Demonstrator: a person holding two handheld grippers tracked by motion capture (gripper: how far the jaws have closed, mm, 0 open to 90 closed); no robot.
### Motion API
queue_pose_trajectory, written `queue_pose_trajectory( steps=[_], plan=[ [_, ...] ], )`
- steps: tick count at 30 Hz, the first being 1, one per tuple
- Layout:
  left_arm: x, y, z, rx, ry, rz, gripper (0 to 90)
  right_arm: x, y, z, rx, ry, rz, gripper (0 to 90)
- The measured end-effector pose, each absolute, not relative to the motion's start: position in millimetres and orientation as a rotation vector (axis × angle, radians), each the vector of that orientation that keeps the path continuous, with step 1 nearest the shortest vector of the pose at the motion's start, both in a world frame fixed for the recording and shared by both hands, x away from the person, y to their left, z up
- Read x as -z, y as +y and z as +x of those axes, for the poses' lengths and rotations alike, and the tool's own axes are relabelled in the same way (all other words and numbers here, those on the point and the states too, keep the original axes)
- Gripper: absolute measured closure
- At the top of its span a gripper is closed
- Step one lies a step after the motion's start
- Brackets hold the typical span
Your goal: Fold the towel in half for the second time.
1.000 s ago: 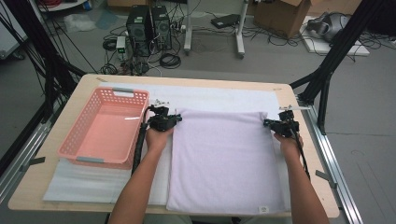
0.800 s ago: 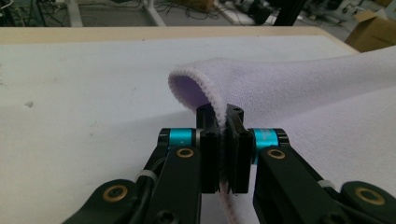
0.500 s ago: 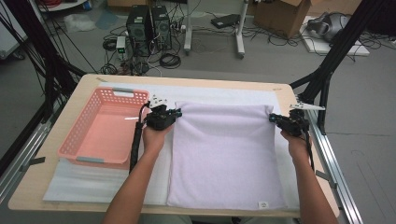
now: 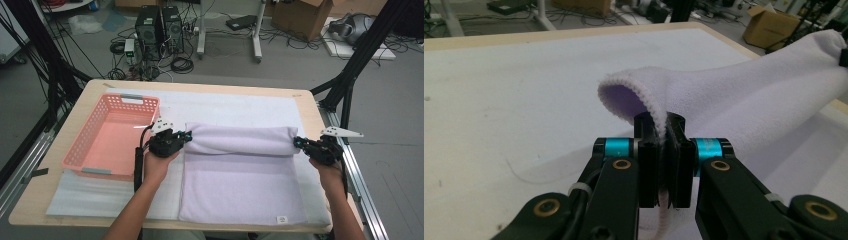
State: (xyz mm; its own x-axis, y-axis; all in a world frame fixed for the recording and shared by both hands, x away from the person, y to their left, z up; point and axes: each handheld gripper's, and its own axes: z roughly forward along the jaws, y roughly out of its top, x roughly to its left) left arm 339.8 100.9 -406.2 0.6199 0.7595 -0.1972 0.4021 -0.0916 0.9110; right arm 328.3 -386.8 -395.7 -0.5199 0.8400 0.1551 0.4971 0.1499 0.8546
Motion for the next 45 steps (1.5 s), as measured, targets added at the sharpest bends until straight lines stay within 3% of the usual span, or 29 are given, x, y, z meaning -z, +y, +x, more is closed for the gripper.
queue_pose_trajectory(
  steps=[16,17,19,22,24,28,29,31,32,35,45],
  plan=[
    [445.7,102.1,292.9,-0.332,0.923,1.802,83.8,429.0,-392.3,279.5,-1.28,2.162,1.329,84.7],
    [445.6,101.7,293.4,-0.338,0.93,1.809,75.7,430.3,-392.1,279.0,-1.273,2.167,1.336,82.3],
    [437.7,102.6,297.1,-0.356,0.96,1.779,51.1,427.9,-391.9,280.0,-1.256,2.145,1.355,65.5],
    [424.5,104.6,307.1,-0.381,0.958,1.731,42.4,419.9,-391.0,287.1,-1.275,2.093,1.363,46.1],
    [419.9,102.5,318.4,-0.352,0.966,1.737,39.9,415.9,-388.7,297.7,-1.253,2.081,1.379,42.2],
    [431.4,91.1,332.6,-0.241,0.982,1.806,45.8,420.3,-383.7,323.8,-1.22,2.136,1.442,42.1],
    [435.5,89.4,334.2,-0.219,0.976,1.836,53.3,422.4,-382.7,327.0,-1.202,2.162,1.439,47.1],
    [441.2,87.2,331.6,-0.227,0.974,1.862,79.4,425.0,-382.6,329.1,-1.216,2.215,1.421,69.2],
    [442.7,87.0,329.4,-0.232,0.974,1.857,82.4,424.6,-382.9,327.3,-1.219,2.226,1.402,78.7],
    [442.0,91.4,320.1,-0.249,0.96,1.804,84.0,421.1,-383.4,316.0,-1.246,2.212,1.352,82.8],
    [438.3,100.4,290.8,-0.254,0.863,1.732,82.9,423.7,-388.8,280.1,-1.323,2.161,1.299,82.9]
  ],
)
